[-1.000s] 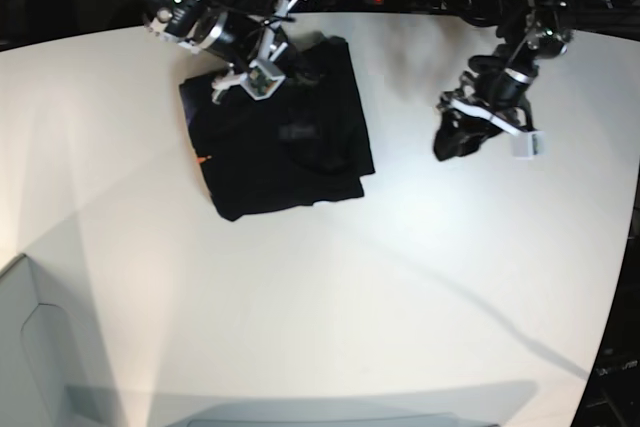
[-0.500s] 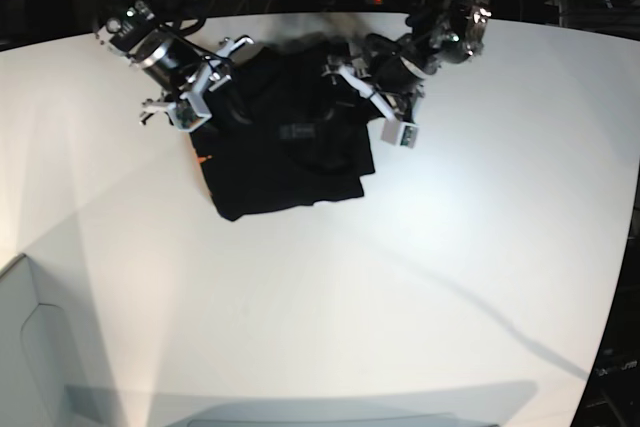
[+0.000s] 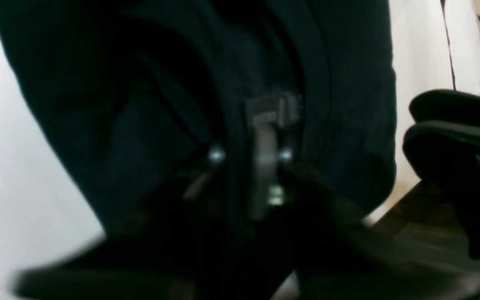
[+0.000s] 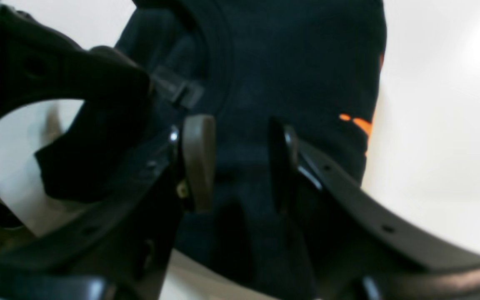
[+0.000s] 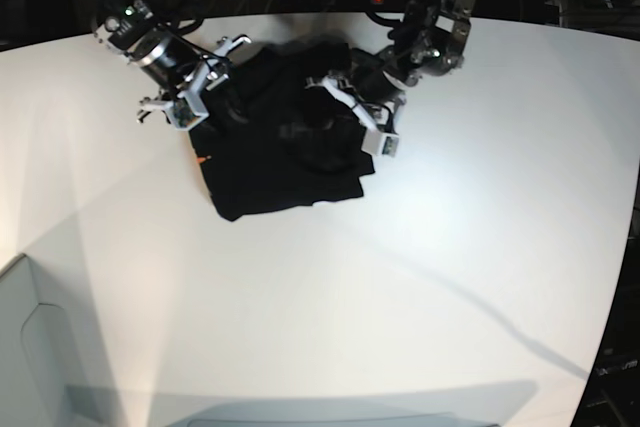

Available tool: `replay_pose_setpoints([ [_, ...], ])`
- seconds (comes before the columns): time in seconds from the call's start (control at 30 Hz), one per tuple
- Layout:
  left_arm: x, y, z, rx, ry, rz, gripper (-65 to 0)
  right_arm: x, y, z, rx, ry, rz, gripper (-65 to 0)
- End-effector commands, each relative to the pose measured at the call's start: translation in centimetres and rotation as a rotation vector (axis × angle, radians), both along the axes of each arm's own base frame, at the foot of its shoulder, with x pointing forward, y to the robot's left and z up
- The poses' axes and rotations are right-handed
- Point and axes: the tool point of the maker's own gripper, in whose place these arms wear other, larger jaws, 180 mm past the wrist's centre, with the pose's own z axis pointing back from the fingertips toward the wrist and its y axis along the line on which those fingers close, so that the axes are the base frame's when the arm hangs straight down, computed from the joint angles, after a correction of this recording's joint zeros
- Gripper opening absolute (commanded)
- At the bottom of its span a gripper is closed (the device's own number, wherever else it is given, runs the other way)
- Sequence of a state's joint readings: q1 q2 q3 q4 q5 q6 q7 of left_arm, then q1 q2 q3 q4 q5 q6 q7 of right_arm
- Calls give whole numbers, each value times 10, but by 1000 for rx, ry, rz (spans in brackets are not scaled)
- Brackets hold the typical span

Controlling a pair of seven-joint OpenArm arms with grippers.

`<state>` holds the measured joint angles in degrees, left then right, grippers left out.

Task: Fold the T-shirt properly
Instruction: 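Grasp the bundle's edges with both grippers, then tuck and flatten the bundle's edges with both grippers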

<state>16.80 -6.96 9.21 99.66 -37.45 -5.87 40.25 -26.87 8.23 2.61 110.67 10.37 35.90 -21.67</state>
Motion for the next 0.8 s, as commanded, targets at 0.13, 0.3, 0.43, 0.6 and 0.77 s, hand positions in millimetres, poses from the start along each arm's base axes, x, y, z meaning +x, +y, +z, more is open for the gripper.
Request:
replay_pose_setpoints([
  [0.13,2,4,30,-18,-86,8,-650,4,1,11,26,-38,-3,-427],
  [0.3,-3,36,44,16,-120,73,-650,4,1,11,26,-38,-3,-427],
  [0.43,-8,56,32,45,-84,121,-650,4,1,11,26,-40,-3,-427],
  [0.6,-17,63,3,58,2,142,-650,4,3,11,29,-40,2,-427],
  [0.77,-26,65,-7,67,35,142,-650,4,3,11,29,-39,2,-427],
])
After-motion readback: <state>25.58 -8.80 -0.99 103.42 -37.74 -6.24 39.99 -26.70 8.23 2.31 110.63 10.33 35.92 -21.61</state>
